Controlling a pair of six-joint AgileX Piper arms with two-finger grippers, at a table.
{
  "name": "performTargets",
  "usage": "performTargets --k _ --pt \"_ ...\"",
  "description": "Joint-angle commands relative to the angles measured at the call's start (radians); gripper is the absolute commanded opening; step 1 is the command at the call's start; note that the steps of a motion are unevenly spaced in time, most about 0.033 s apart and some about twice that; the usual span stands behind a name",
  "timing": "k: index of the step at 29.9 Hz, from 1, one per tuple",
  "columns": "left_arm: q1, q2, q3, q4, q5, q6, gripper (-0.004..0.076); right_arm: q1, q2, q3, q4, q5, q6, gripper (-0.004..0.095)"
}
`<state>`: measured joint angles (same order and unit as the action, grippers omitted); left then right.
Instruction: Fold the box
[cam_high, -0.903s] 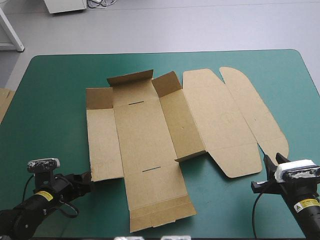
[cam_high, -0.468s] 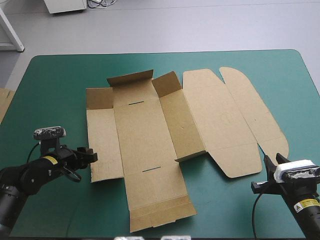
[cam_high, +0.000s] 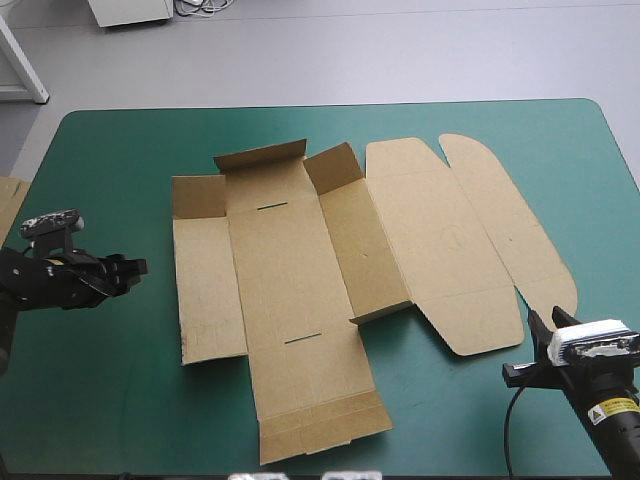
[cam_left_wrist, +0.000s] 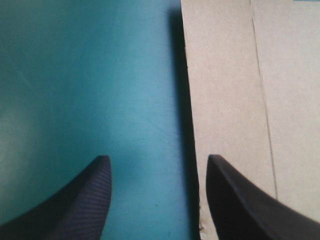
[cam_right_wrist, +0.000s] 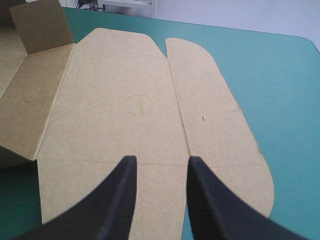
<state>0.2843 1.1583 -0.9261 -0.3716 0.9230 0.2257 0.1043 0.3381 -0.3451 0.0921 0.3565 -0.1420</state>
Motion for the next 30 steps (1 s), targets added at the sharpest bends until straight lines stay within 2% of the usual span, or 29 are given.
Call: performTargets --k 1,4,9,16,22,30 --pt "0.138 0.051 -0.037 -0.254 0.064 0.188 0.0416 0.004 0.011 -0.029 -0.007 -0.067 -0.01 0.0318" --pt "0.199 0.108 -0.037 -0.379 0.126 0.283 0.0417 0.004 0.011 -0.029 -0.007 -0.067 -0.01 0.0318" --pt "0.213 0.221 -0.032 -0.391 0.273 0.311 0.0417 0.004 0.011 -0.029 -0.007 -0.067 -0.01 0.0318" --pt "0.213 0.306 -0.027 -0.468 0.258 0.393 0.0417 0.004 0.011 -0.029 -0.007 -0.068 -0.013 0.0356" --pt "0.209 0.397 -0.009 -0.535 0.289 0.453 0.0417 0.004 0.011 -0.029 -0.004 -0.068 -0.013 0.0356" --pt "0.13 0.437 0.109 -0.552 0.2 0.518 0.0417 0.004 0.011 -0.029 0.004 -0.068 0.01 0.0356"
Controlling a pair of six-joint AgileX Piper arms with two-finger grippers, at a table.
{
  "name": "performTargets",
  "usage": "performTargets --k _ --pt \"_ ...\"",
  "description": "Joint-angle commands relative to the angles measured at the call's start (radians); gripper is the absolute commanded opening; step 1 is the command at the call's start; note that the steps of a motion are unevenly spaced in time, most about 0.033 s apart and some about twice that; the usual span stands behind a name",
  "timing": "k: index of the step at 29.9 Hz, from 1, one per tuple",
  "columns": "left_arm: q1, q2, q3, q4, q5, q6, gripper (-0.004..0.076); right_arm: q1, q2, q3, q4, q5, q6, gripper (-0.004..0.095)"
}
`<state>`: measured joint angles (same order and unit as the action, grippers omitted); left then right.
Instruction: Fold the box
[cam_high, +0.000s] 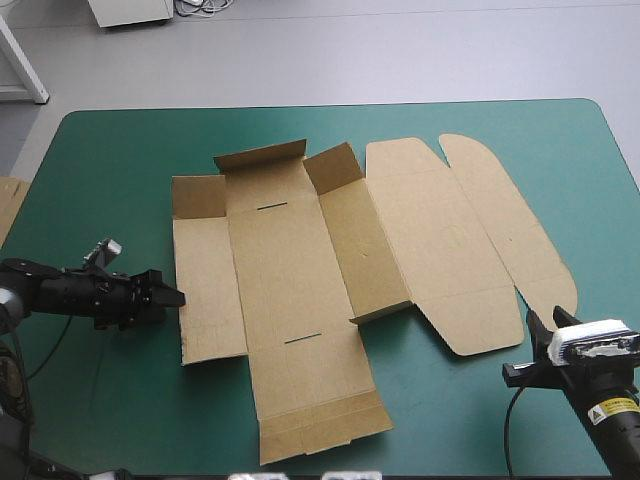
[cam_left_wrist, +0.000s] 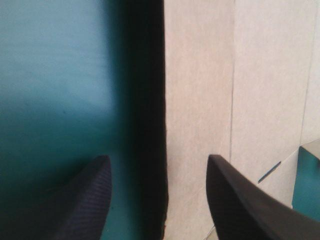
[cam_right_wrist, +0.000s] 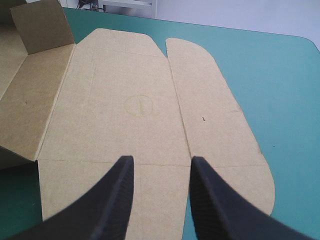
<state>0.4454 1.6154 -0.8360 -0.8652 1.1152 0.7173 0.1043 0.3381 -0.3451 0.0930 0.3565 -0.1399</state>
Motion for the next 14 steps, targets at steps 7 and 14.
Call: performTargets --k 7,14 --pt "-0.087 -0.011 0.064 -0.143 -0.049 0.076 0.0417 0.004 0.011 -0.031 0.003 -0.068 0.007 0.0356" --pt "-0.151 -0.011 0.1 -0.24 -0.189 0.143 0.0417 0.004 0.011 -0.031 0.003 -0.068 0.007 0.0356"
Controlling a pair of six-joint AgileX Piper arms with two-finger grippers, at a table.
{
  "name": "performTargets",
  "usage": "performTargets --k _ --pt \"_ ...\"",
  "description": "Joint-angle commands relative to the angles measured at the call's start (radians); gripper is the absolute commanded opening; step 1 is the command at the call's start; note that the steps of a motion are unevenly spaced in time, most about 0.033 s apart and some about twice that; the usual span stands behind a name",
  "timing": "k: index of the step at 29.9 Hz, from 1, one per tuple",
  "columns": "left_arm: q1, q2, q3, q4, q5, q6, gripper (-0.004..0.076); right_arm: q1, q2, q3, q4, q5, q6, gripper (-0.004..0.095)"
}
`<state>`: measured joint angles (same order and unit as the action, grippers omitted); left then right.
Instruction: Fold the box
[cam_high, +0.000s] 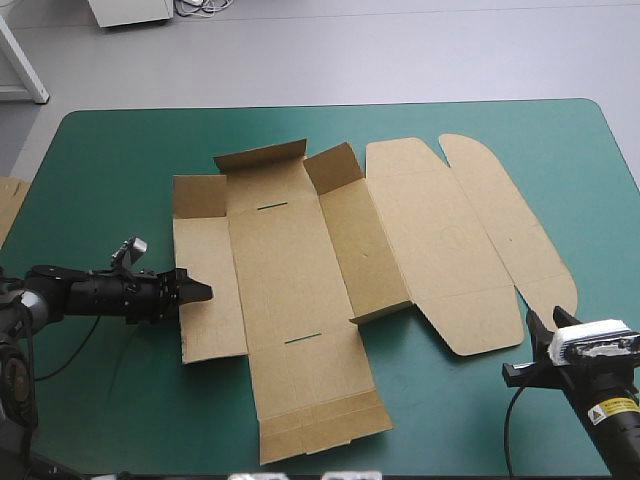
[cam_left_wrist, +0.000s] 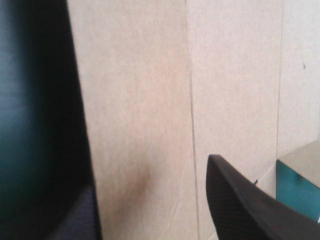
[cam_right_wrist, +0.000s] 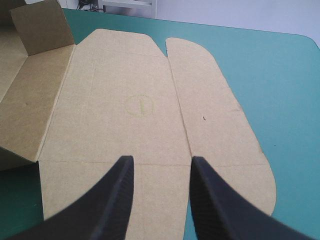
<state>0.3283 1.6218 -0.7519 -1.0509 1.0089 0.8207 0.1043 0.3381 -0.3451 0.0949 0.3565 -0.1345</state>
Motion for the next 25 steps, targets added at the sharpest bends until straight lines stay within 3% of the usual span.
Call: performTargets --k 1,7,13,21,25 --pt "-0.047 -0.018 0.028 -0.081 -0.111 0.055 0.0417 0.004 0.011 -0.031 0.001 -0.07 0.002 0.0356" --pt "-0.07 -0.018 0.102 -0.256 -0.222 0.199 0.0393 0.004 0.011 -0.04 0.001 -0.07 0.002 0.0353" --pt "-0.07 -0.018 0.14 -0.261 -0.168 0.206 0.0272 0.004 0.011 -0.04 0.001 -0.072 0.002 0.0353" --pt "-0.07 -0.018 0.157 -0.267 -0.118 0.235 0.0254 0.004 0.011 -0.04 0.001 -0.072 0.002 0.0353" --pt "-0.07 -0.018 0.157 -0.279 -0.133 0.252 0.0111 0.004 0.011 -0.04 0.001 -0.072 0.002 0.0353"
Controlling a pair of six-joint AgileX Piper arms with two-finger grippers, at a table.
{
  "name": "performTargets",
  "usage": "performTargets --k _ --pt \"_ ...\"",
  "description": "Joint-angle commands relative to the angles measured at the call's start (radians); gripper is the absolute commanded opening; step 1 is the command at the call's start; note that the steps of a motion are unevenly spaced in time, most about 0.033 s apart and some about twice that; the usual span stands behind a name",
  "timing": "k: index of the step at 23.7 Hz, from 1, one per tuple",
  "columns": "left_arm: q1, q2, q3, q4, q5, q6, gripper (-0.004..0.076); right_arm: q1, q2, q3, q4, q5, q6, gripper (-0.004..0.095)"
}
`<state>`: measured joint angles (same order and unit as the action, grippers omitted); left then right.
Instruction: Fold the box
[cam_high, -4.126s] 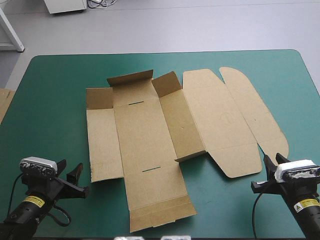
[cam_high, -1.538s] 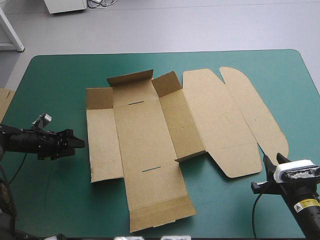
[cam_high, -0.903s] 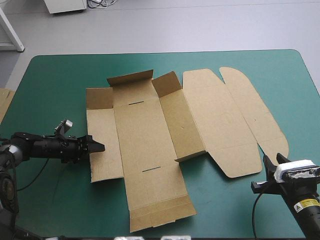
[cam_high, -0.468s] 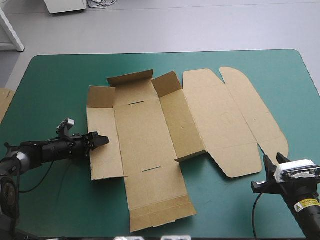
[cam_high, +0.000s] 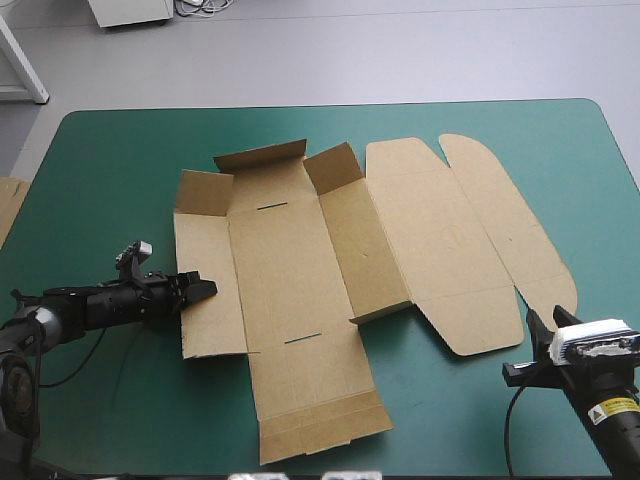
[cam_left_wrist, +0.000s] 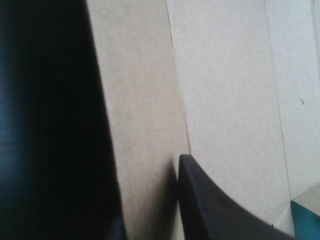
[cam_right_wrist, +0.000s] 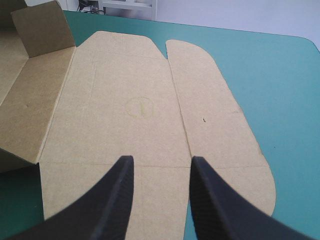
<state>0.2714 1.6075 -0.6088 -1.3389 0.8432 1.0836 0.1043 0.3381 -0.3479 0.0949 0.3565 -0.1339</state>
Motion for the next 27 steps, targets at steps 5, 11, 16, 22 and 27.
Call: performTargets --k 5,11,16,22,27 --pt "-0.013 -0.006 0.014 -0.054 0.083 0.069 -0.001 0.004 0.011 -0.038 0.001 -0.074 0.006 0.0352" --pt "-0.013 -0.026 -0.05 -0.099 0.114 0.115 -0.001 0.004 0.011 -0.054 0.001 -0.095 0.011 0.0352" --pt "-0.02 -0.038 -0.291 0.021 0.13 0.009 -0.001 0.004 0.011 -0.11 -0.003 -0.108 0.011 0.0352" --pt "-0.126 -0.034 -0.708 0.358 0.133 -0.196 -0.001 0.004 0.011 -0.119 -0.008 -0.119 0.007 0.0352" --pt "-0.165 0.006 -0.97 0.485 0.221 -0.306 -0.001 0.004 0.011 -0.119 -0.01 -0.119 0.005 0.0352"
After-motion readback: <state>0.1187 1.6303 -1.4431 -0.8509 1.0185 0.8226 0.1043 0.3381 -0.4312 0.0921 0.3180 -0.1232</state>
